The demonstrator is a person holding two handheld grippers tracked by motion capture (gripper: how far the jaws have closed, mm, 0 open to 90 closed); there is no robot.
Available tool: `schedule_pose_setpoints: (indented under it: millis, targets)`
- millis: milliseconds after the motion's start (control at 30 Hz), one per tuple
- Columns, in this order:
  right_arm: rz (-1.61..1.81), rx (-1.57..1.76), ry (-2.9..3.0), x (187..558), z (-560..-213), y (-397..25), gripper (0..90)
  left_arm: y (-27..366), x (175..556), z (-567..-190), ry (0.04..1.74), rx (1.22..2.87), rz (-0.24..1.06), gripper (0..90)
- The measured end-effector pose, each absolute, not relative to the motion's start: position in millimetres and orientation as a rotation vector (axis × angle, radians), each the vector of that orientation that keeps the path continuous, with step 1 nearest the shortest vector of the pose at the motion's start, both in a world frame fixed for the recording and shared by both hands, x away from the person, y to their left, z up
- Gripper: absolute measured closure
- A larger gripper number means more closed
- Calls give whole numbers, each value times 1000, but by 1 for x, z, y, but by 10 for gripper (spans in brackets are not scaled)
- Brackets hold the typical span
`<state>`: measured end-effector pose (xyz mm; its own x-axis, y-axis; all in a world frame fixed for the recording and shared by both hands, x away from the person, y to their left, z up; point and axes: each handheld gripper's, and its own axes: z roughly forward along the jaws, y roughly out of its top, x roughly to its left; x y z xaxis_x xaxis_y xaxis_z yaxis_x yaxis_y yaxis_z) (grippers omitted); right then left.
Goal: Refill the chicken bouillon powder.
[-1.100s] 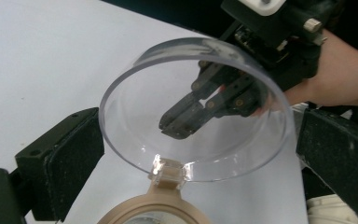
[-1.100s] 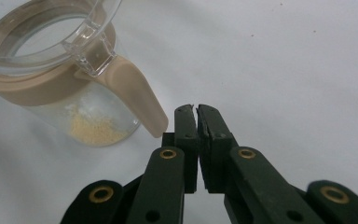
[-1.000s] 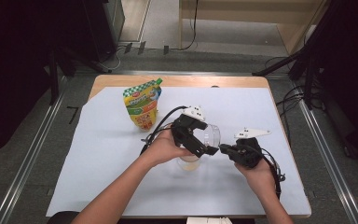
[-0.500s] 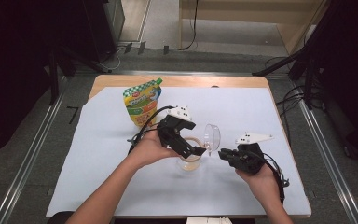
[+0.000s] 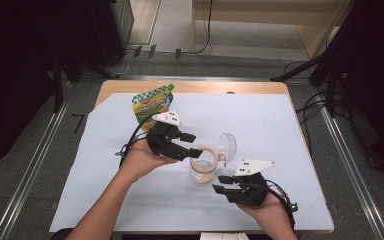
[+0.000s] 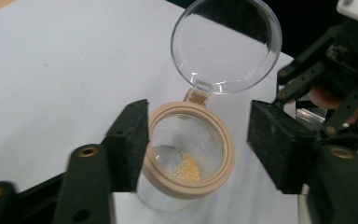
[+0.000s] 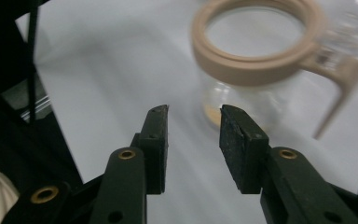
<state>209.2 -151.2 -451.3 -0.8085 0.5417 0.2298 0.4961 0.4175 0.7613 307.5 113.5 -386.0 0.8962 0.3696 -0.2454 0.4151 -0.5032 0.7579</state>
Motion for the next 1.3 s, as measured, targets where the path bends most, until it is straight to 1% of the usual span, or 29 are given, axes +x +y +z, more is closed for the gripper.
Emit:
schedule_pose_setpoints:
  millis: [33, 133, 167, 200, 233, 300, 333, 367, 500, 600, 667, 700, 800, 967, 1300]
  targets:
    - [1367, 918, 2619, 206, -452, -144, 617, 118, 308, -385, 566, 2141, -53, 449]
    - [1365, 905, 2635, 205, -453, -138, 611, 125, 309, -384, 597, 2134, -37, 464]
    - [1364, 883, 2637, 204, -453, -134, 611, 130, 310, -383, 608, 2130, -39, 497]
    - [1364, 883, 2637, 204, -453, -134, 611, 130, 310, -383, 608, 2130, -39, 506]
    - [1364, 879, 2632, 204, -452, -134, 611, 134, 311, -383, 621, 2128, -50, 506]
    - [1381, 893, 2610, 206, -449, -134, 614, 141, 315, -382, 652, 2122, -104, 558]
    - [1393, 904, 2600, 207, -447, -135, 618, 145, 316, -382, 672, 2116, -118, 558]
    - [1410, 911, 2576, 208, -445, -137, 628, 149, 317, -382, 688, 2114, -121, 581]
    - [1424, 911, 2561, 210, -441, -139, 637, 168, 318, -378, 716, 2101, -65, 582]
    - [1443, 935, 2537, 212, -434, -139, 657, 179, 318, -375, 732, 2097, -18, 549]
    - [1449, 950, 2513, 214, -428, -139, 733, 184, 319, -373, 745, 2084, -6, 548]
    - [1455, 953, 2508, 214, -426, -139, 807, 186, 319, -373, 749, 2078, -6, 552]
    - [1452, 966, 2477, 215, -418, -137, 900, 192, 320, -373, 769, 2069, -15, 580]
    - [1423, 1003, 2440, 222, -413, -139, 900, 204, 323, -375, 806, 2063, 15, 564]
    - [1424, 1084, 2370, 224, -412, -160, 900, 225, 325, -377, 855, 2035, 69, 536]
